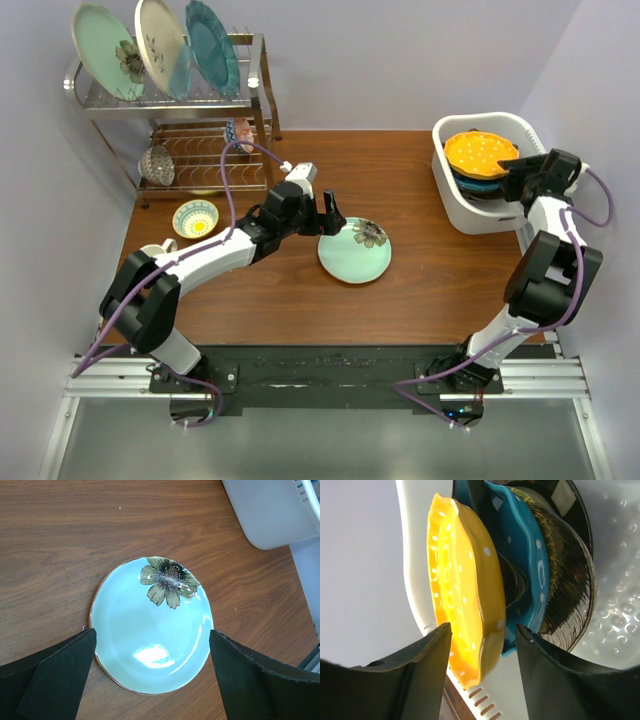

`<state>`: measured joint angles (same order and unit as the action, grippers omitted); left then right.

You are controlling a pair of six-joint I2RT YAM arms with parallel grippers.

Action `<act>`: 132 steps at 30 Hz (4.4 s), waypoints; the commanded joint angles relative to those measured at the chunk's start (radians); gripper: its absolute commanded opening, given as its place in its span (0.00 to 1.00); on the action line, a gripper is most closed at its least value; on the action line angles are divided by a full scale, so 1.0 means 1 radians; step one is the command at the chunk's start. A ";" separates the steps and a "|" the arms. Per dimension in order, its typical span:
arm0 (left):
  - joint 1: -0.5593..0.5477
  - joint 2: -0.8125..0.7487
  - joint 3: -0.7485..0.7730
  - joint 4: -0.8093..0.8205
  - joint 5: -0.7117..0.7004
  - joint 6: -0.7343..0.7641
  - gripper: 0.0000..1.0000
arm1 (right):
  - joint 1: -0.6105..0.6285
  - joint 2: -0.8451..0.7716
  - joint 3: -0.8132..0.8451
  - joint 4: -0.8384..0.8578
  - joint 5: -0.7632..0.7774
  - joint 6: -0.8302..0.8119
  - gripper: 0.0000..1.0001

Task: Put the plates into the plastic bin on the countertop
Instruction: Place the plate in the plastic bin, then pick up the plate at the center of the board.

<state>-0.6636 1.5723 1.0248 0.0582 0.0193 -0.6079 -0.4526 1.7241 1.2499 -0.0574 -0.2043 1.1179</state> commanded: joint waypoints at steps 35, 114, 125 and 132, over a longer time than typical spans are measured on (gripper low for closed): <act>0.036 -0.009 0.026 -0.112 -0.045 0.086 1.00 | 0.089 -0.423 -0.106 -0.112 -0.334 -0.251 0.74; 0.075 0.305 0.043 -0.034 0.125 0.046 0.59 | 0.583 -0.080 -0.759 0.399 -0.305 -0.366 0.00; 0.075 0.259 0.058 -0.109 0.074 0.057 0.68 | 0.585 -0.106 -0.762 0.381 -0.296 -0.369 0.00; 0.075 0.181 0.055 -0.166 -0.018 0.059 0.79 | 0.586 -0.129 -0.762 0.361 -0.290 -0.371 0.00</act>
<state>-0.5938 1.8317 1.0630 -0.0551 0.0734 -0.5579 0.1246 1.6192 0.5083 0.3813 -0.5625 0.8001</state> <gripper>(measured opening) 0.771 0.041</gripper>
